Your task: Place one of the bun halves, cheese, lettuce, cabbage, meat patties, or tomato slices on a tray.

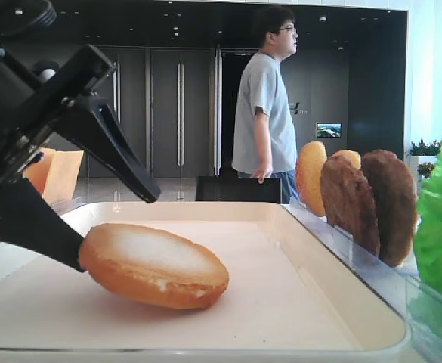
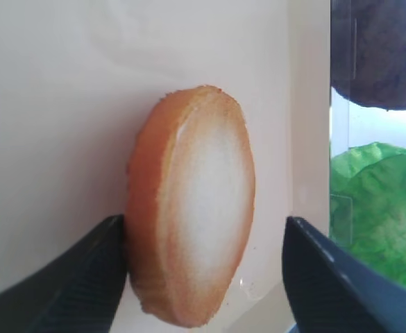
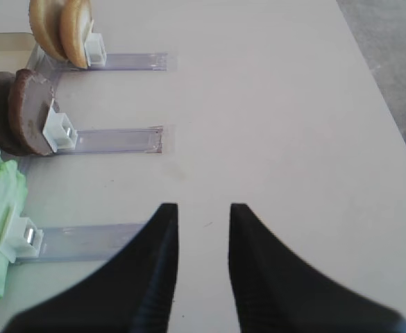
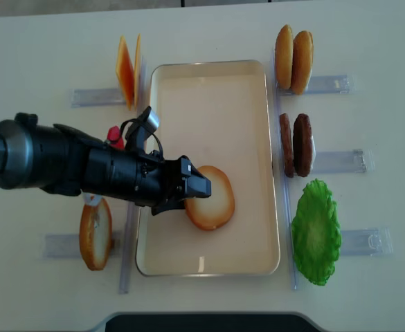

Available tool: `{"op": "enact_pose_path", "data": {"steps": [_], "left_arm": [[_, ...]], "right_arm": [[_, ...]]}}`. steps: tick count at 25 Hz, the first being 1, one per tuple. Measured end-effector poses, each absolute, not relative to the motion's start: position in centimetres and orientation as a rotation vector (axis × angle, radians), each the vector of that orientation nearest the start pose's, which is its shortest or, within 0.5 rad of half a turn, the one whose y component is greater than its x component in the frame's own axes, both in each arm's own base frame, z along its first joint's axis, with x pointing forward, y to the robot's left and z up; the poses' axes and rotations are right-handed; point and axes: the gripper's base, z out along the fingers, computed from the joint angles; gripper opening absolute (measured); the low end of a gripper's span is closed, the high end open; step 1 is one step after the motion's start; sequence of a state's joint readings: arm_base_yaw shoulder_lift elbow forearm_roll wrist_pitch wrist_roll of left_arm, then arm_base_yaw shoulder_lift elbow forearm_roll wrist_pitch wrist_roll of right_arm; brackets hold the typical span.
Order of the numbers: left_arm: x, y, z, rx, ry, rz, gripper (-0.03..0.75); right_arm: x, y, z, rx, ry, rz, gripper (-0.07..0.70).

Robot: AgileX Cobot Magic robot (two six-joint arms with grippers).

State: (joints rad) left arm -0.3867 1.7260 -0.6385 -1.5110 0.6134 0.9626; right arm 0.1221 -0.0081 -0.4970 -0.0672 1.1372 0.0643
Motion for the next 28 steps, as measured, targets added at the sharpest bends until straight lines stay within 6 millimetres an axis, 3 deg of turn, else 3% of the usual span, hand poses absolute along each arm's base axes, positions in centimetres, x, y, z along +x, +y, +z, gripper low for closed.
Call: {"op": "enact_pose_path", "data": {"steps": [7, 13, 22, 28], "left_arm": [[22.8, -14.5, 14.2, 0.043, 2.793, -1.012, 0.528], [22.1, -14.0, 16.3, 0.048, 2.78, -0.973, 0.527], [19.2, -12.0, 21.8, 0.111, 2.728, -0.832, 0.524], [17.1, -9.2, 25.7, 0.182, 2.841, -0.474, 0.484]], "right_arm": [[-0.9, -0.7, 27.0, -0.055, 2.113, 0.03, 0.209], [-0.9, -0.7, 27.0, -0.055, 2.113, 0.03, 0.209], [-0.9, -0.7, 27.0, -0.055, 2.113, 0.03, 0.209], [-0.9, -0.7, 27.0, -0.055, 2.113, 0.03, 0.209]]}}
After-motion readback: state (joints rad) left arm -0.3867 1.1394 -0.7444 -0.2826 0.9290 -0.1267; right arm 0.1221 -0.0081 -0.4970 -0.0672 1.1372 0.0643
